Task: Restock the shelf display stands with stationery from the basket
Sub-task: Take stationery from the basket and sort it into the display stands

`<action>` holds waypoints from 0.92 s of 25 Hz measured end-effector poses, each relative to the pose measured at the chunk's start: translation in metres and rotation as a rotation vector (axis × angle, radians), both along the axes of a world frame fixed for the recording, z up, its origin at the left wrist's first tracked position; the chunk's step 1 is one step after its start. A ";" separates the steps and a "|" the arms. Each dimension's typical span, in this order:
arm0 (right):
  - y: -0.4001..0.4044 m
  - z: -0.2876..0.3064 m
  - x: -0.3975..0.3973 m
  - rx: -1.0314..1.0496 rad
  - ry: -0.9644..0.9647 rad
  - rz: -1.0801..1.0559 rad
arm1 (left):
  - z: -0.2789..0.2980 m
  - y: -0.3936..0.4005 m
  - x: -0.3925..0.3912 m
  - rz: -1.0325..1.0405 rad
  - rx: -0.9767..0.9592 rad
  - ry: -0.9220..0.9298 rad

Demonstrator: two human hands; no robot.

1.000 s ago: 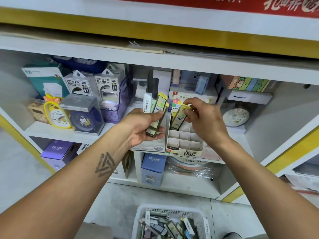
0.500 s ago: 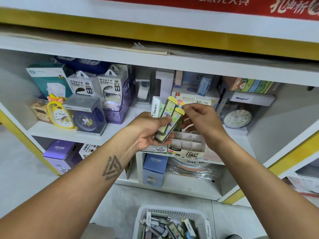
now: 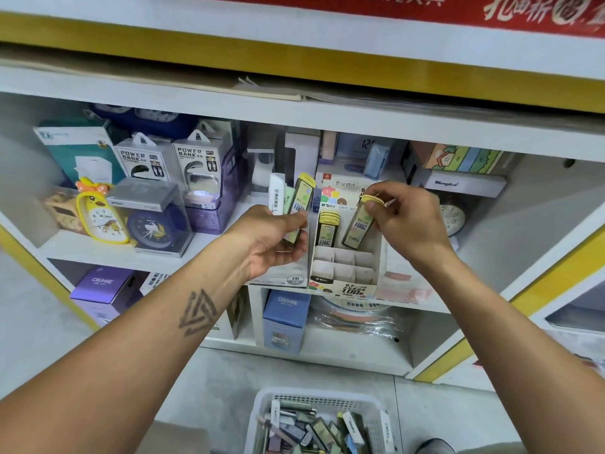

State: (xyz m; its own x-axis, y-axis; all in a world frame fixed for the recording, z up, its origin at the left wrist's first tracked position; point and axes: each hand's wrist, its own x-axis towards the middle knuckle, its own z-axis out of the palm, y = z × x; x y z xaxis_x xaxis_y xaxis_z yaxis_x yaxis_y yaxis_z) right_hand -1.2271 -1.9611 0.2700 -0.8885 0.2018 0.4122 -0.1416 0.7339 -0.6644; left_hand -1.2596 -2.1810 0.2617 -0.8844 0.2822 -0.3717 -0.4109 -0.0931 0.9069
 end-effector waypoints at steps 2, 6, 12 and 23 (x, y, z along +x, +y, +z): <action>-0.002 -0.001 -0.001 0.025 0.043 0.027 | 0.000 0.000 0.001 -0.006 -0.006 0.020; -0.012 -0.005 -0.007 -0.035 0.055 0.119 | 0.000 -0.001 0.002 -0.012 -0.029 0.029; -0.028 -0.020 -0.011 0.309 0.138 0.172 | -0.001 -0.004 0.004 -0.049 -0.013 0.025; -0.039 -0.003 -0.005 -0.721 -0.196 0.252 | 0.003 0.001 0.015 -0.228 -0.017 0.050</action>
